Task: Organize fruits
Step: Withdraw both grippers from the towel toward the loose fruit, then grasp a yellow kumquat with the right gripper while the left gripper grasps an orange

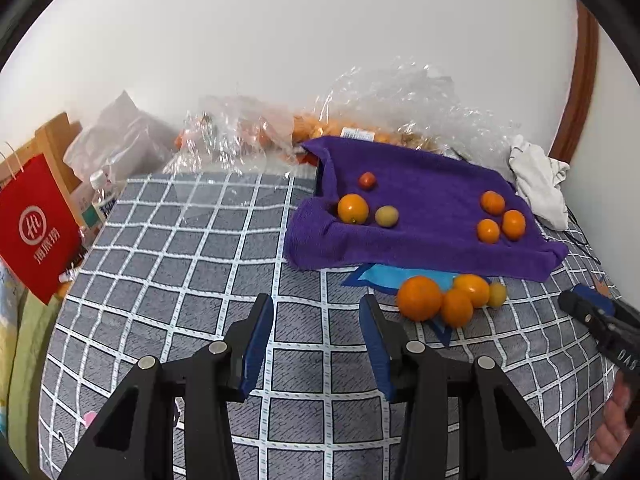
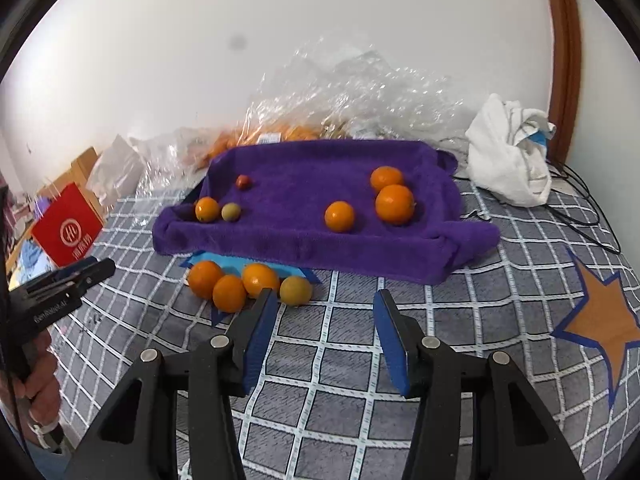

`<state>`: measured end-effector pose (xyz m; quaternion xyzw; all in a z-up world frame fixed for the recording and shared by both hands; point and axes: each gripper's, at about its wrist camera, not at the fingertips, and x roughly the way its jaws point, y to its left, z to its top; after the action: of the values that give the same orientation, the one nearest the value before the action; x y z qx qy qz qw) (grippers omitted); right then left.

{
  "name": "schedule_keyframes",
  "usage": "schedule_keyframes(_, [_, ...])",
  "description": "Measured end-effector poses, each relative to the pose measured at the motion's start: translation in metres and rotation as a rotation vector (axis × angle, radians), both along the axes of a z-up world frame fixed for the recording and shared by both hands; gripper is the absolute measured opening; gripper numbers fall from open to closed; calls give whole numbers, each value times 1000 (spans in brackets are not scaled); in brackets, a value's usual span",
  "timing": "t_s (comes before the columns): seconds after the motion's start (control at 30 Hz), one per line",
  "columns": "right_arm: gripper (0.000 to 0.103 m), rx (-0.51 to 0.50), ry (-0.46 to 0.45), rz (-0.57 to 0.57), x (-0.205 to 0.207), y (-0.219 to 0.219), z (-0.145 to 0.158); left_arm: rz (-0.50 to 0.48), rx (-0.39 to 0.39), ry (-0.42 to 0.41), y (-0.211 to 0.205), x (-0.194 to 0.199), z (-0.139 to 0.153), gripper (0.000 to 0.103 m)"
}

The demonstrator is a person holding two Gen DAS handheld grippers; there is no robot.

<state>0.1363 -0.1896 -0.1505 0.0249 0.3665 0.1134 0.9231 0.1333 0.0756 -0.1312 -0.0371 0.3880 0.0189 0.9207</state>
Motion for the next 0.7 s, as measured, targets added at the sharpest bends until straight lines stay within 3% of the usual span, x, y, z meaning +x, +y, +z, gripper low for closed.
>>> schedule_keyframes(0.27, [44, -38, 86, 57, 22, 22, -33, -40, -39, 54, -5, 24, -16, 42])
schedule_keyframes(0.57, [44, -52, 112, 87, 49, 39, -41, -58, -44, 30, 4, 26, -10, 42])
schedule_keyframes(0.7, [39, -71, 86, 97, 53, 43, -45, -55, -55, 28, 14, 26, -10, 42])
